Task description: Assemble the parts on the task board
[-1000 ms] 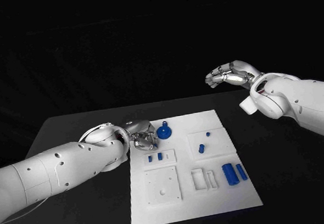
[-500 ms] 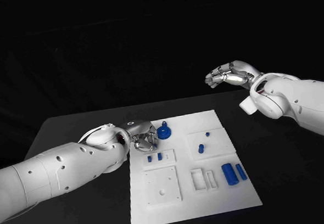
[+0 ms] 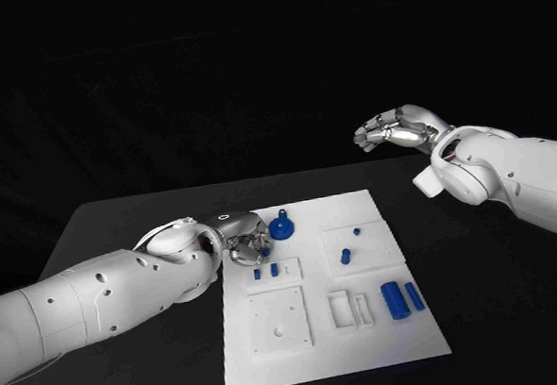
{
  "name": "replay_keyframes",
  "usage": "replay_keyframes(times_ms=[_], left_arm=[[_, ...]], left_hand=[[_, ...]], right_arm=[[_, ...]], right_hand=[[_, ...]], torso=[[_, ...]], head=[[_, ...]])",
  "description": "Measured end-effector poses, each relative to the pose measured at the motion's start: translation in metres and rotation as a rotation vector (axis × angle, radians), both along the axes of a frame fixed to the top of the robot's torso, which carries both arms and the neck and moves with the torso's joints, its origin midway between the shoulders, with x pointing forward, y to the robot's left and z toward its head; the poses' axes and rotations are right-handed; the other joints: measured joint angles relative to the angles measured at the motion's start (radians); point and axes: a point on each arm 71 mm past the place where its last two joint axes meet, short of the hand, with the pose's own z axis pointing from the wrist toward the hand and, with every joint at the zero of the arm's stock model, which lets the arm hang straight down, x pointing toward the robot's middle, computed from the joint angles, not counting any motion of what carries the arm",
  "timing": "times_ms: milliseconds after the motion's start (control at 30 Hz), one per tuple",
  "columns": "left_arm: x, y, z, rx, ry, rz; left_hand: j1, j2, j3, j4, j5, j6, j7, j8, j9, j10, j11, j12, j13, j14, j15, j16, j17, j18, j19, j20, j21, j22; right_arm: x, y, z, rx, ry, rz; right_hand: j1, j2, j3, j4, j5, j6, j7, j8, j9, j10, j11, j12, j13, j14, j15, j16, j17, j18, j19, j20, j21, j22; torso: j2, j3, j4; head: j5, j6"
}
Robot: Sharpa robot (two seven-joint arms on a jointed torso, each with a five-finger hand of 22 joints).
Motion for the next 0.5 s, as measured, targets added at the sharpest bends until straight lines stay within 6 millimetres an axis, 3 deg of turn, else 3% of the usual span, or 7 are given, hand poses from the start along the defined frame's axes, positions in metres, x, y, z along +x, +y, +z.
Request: replay_keyframes(times_ms=[300, 500], left_arm=[[0.0002, 0.0023, 0.0000, -0.001, 0.001, 0.005], [0.0005, 0.0035, 0.0000, -0.002, 0.000, 0.008]], left_hand=[[-0.003, -0.022, -0.010, 0.004, -0.005, -0.036, -0.008, -0.017, -0.010, 0.000, 0.000, -0.006, 0.005, 0.000, 0.000, 0.000, -0.001, 0.004, 0.000, 0.000, 0.000, 0.000], [-0.003, -0.022, -0.010, 0.004, -0.005, -0.043, -0.009, -0.017, -0.011, 0.000, 0.000, -0.006, 0.006, 0.000, 0.000, 0.000, -0.001, 0.004, 0.000, 0.000, 0.000, 0.000]], right_arm=[[0.0000, -0.0005, 0.0000, 0.000, 0.000, -0.001], [-0.0001, -0.0009, 0.0000, 0.000, 0.000, -0.002]], right_hand=[[0.000, 0.000, 0.000, 0.000, 0.000, 0.000, 0.000, 0.000, 0.000, 0.000, 0.000, 0.000, 0.000, 0.000, 0.000, 0.000, 0.000, 0.000, 0.000, 0.000, 0.000, 0.000], [0.000, 0.000, 0.000, 0.000, 0.000, 0.000, 0.000, 0.000, 0.000, 0.000, 0.000, 0.000, 0.000, 0.000, 0.000, 0.000, 0.000, 0.000, 0.000, 0.000, 0.000, 0.000]], torso=[[0.000, 0.0000, -0.0001], [0.000, 0.0003, -0.0003]], head=[[0.001, 0.000], [0.001, 0.000]])
